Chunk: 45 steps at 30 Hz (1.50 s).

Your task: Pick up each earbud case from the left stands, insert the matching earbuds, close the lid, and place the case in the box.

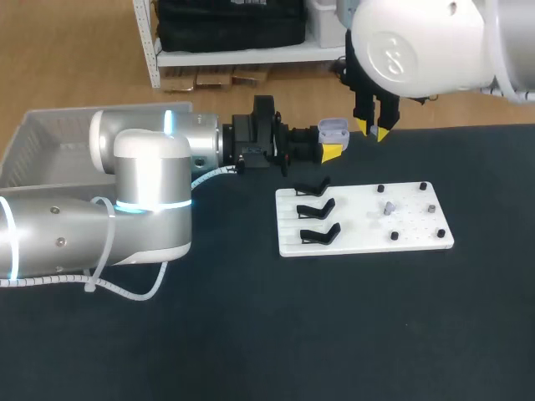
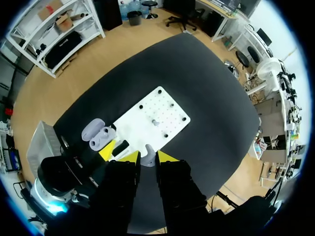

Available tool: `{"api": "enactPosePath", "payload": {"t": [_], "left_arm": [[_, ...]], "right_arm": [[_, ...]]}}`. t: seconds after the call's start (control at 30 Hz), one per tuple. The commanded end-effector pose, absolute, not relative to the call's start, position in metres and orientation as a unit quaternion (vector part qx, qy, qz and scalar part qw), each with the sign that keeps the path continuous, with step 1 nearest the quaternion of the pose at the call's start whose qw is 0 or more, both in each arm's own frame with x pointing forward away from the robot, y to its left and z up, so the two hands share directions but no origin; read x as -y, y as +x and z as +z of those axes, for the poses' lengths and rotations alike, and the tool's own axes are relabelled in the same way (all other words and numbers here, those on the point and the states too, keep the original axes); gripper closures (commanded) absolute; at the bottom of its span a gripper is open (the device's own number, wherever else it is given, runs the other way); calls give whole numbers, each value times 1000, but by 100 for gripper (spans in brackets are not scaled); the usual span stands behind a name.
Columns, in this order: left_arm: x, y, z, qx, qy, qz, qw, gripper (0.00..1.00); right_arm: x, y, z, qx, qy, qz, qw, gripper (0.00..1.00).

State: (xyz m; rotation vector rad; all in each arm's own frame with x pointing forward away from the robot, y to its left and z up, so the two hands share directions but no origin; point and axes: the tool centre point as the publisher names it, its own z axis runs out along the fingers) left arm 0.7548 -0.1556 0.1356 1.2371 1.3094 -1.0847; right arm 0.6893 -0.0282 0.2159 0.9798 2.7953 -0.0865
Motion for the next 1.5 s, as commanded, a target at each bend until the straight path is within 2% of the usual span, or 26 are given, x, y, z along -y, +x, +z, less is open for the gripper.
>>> {"api": "enactPosePath", "payload": {"t": [0.03, 0.53, 1.5], "left_arm": [[155, 754, 134, -538, 509, -448, 501, 100], [155, 754, 134, -538, 509, -448, 501, 100], [155, 754, 134, -538, 509, -448, 501, 100]], "right_arm": [[15, 709, 215, -941, 327, -53, 74, 100], [-13, 738, 208, -951, 298, -63, 54, 100], [-13, 740, 186, -950, 300, -67, 53, 100]]}}
